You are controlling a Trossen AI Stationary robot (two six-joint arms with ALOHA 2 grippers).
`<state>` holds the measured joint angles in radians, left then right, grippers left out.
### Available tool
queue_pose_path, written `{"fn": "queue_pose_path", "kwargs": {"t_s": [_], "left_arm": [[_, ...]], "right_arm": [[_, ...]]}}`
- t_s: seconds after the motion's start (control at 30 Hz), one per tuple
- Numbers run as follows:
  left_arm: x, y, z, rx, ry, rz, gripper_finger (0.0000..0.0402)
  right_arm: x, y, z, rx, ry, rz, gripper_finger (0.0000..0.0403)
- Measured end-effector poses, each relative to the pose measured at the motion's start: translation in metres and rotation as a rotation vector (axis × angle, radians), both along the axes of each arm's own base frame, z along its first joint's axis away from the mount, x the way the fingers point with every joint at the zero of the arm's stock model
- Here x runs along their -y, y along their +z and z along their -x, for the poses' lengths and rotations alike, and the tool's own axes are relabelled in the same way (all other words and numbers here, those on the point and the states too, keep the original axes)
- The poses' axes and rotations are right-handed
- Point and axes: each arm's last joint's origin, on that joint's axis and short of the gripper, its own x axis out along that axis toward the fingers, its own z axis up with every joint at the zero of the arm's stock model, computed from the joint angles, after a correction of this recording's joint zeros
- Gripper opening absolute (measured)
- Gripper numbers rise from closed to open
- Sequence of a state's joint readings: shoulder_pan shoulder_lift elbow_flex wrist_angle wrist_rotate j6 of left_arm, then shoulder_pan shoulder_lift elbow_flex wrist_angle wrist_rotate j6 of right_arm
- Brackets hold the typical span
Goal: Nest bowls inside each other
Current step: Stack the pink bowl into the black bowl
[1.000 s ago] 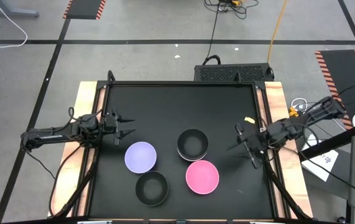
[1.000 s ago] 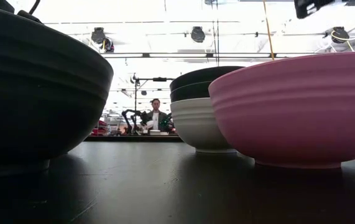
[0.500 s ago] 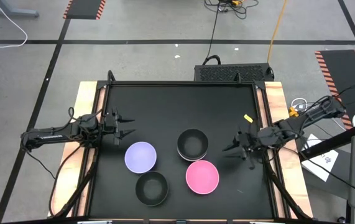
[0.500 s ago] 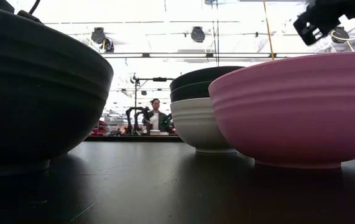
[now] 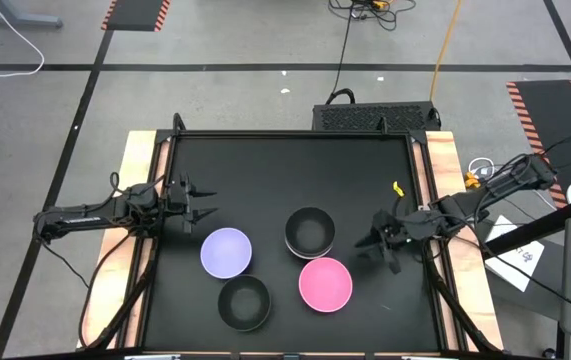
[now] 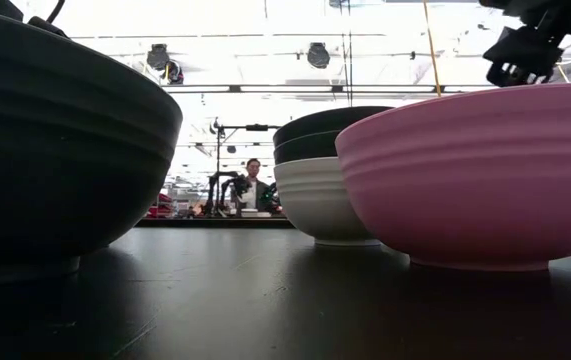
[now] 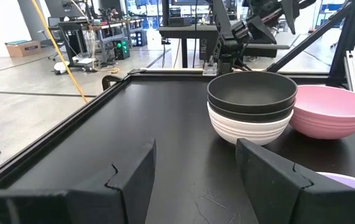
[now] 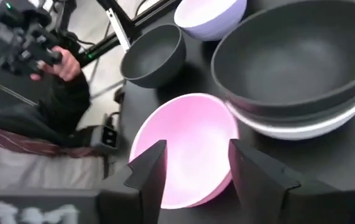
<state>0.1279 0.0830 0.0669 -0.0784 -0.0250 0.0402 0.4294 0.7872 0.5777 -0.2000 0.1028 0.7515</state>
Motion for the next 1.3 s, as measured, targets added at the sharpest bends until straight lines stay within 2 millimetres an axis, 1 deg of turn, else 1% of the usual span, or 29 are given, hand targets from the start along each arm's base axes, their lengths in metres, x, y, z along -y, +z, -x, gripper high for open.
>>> {"fn": "queue_pose_path", "kwargs": {"t_s": [0.1,0.2,0.37,0.53,0.67,0.8,0.93,1.13,1.2,1.3], "left_arm": [[0.0,0.0,0.0,-0.001,0.0,-0.002,0.0225],[0.0,0.0,0.0,-0.001,-0.001,-0.002,0.0225],[0.0,0.0,0.0,-0.003,-0.001,-0.002,0.0225],[0.0,-0.002,0.0,-0.023,-0.001,-0.001,0.0225],[0.0,-0.003,0.0,-0.036,-0.001,-0.004,0.0225],[0.0,-0.002,0.0,-0.025,-0.001,-0.005,0.0225],[0.0,-0.002,0.0,-0.024,-0.001,-0.006,0.0225],[0.0,-0.002,0.0,-0.025,-0.002,-0.007,0.0225],[0.0,-0.002,0.0,-0.025,-0.002,-0.01,0.0225],[0.0,-0.002,0.0,-0.024,-0.002,-0.011,0.0225]], "right_arm": [[-0.001,0.0,-0.001,-0.027,-0.029,-0.065,0.0186],[-0.003,0.002,-0.006,-0.074,-0.053,-0.086,0.0191],[-0.014,0.012,-0.029,-0.252,-0.061,-0.003,0.019],[-0.025,0.029,-0.055,-0.421,-0.07,0.102,0.019],[-0.031,0.035,-0.067,-0.554,-0.09,0.155,0.019],[-0.036,0.031,-0.078,-0.605,-0.094,0.164,0.019],[-0.039,0.024,-0.083,-0.648,-0.073,0.137,0.019],[-0.045,0.016,-0.094,-0.646,-0.042,0.093,0.019],[-0.048,0.012,-0.099,-0.643,-0.037,0.09,0.0189],[-0.049,0.002,-0.103,-0.693,-0.027,0.09,0.019]]}}
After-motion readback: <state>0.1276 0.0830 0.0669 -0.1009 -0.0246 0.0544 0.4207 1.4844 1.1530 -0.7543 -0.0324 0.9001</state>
